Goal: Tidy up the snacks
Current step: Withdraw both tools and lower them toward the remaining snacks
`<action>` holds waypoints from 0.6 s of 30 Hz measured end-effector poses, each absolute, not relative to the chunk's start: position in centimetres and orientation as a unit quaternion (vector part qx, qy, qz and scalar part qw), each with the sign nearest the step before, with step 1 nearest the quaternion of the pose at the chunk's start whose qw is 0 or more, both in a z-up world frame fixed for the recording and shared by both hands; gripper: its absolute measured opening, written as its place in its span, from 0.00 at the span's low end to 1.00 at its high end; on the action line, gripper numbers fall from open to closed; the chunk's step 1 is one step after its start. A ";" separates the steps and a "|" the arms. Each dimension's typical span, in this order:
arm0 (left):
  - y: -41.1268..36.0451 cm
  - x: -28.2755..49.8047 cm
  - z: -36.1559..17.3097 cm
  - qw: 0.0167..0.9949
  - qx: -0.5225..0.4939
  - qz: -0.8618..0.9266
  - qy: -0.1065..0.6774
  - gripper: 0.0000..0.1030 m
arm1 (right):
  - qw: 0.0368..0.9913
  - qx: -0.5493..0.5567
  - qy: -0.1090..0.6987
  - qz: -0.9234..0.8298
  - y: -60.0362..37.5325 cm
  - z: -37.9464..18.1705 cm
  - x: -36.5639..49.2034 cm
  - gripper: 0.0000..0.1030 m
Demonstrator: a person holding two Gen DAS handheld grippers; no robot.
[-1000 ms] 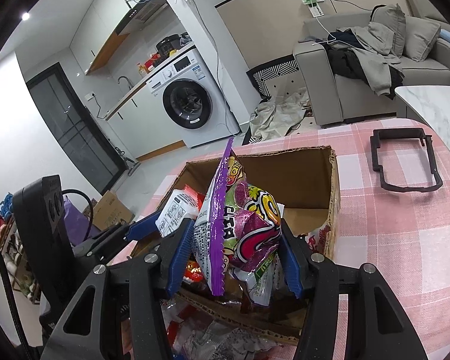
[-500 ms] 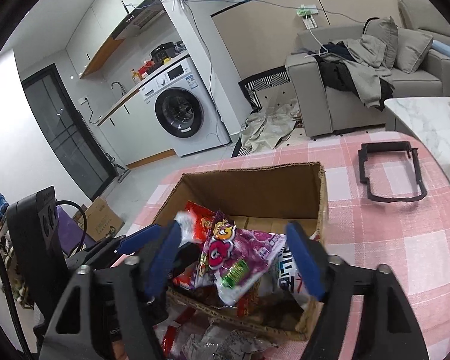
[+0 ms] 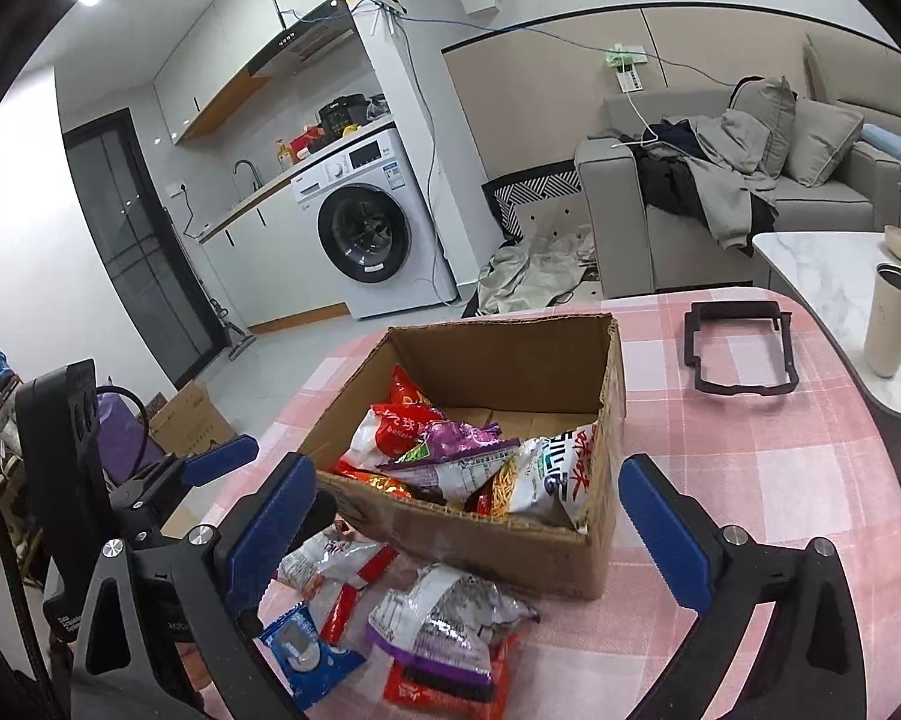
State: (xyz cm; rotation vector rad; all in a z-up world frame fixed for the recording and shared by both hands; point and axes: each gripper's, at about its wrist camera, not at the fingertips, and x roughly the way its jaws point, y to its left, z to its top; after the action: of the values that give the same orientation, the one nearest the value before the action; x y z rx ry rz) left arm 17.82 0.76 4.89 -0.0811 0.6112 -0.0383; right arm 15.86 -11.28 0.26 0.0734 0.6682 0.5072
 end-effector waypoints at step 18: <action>1.7 9.8 4.2 0.965 -0.037 0.016 0.260 0.99 | 0.916 -0.018 0.306 0.258 -10.9 -2.4 10.1 1.00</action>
State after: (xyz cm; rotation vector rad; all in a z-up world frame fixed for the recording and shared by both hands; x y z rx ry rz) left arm 9.78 1.66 4.15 -0.0759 0.5272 0.0329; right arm 10.10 -10.93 -2.35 -0.0376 0.6291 0.5319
